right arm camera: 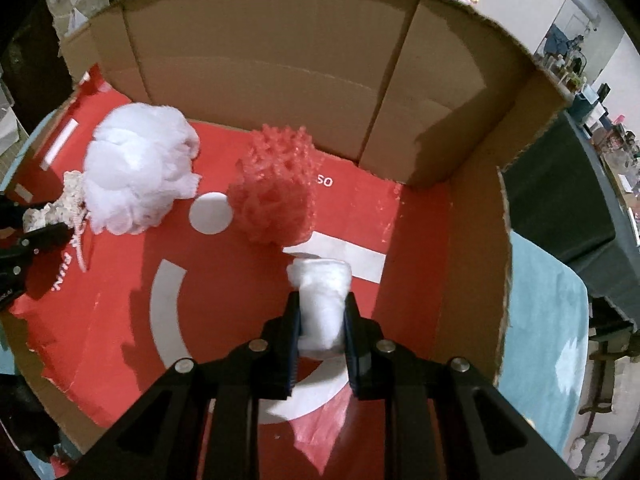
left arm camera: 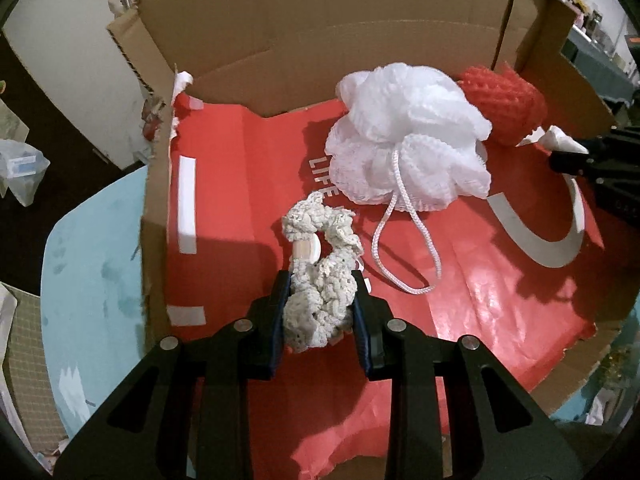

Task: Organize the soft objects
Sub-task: 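Lower the scrunchie and sock into the box and open both tools, then withdraw both tools from the box back over the table items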

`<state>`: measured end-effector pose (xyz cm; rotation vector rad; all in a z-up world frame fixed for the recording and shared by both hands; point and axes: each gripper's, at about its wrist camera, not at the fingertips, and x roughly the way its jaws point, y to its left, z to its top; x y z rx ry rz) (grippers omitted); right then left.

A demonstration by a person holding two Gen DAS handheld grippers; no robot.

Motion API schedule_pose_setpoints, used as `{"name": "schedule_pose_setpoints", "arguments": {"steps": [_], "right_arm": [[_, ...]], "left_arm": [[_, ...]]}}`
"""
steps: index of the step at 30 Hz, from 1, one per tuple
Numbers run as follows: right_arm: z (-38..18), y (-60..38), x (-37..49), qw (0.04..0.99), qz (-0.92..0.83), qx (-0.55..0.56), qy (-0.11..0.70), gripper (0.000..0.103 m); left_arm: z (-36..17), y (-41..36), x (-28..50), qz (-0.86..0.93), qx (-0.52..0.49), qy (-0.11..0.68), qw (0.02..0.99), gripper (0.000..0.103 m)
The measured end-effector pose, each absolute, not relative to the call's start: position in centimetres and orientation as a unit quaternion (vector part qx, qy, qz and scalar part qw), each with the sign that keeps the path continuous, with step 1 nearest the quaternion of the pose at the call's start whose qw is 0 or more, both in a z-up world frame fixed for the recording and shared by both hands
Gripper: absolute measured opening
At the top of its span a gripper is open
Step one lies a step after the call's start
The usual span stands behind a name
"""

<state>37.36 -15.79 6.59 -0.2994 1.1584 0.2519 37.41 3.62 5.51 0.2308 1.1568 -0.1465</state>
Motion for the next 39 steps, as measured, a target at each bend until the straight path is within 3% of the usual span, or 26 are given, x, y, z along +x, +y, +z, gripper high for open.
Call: {"name": "schedule_pose_setpoints", "arguments": {"steps": [15,18,20,21,31,39], "right_arm": [[5.8,-16.1,38.3,0.807,0.113,-0.142,0.563,0.025],[5.5,-16.0,38.2,0.807,0.113,-0.147,0.561,0.028],[5.6,-15.9,38.1,0.807,0.116,-0.148,0.56,0.033],[5.6,-15.7,37.9,0.807,0.117,-0.149,0.559,0.034],[7.5,-15.5,36.1,0.818,0.126,-0.145,0.542,0.049],[12.4,-15.7,32.1,0.843,0.143,-0.123,0.503,0.064]], "left_arm": [[4.9,2.4,38.6,-0.076,0.106,0.55,0.825,0.028],[5.0,2.9,38.4,-0.079,0.106,0.549,0.825,0.032],[5.0,3.2,38.4,-0.085,0.104,0.549,0.825,0.048],[5.0,3.3,38.4,-0.088,0.099,0.55,0.824,0.05],[6.1,2.8,37.6,-0.097,0.093,0.539,0.832,0.061],[10.4,3.1,34.0,-0.116,0.072,0.492,0.86,0.071]]}}
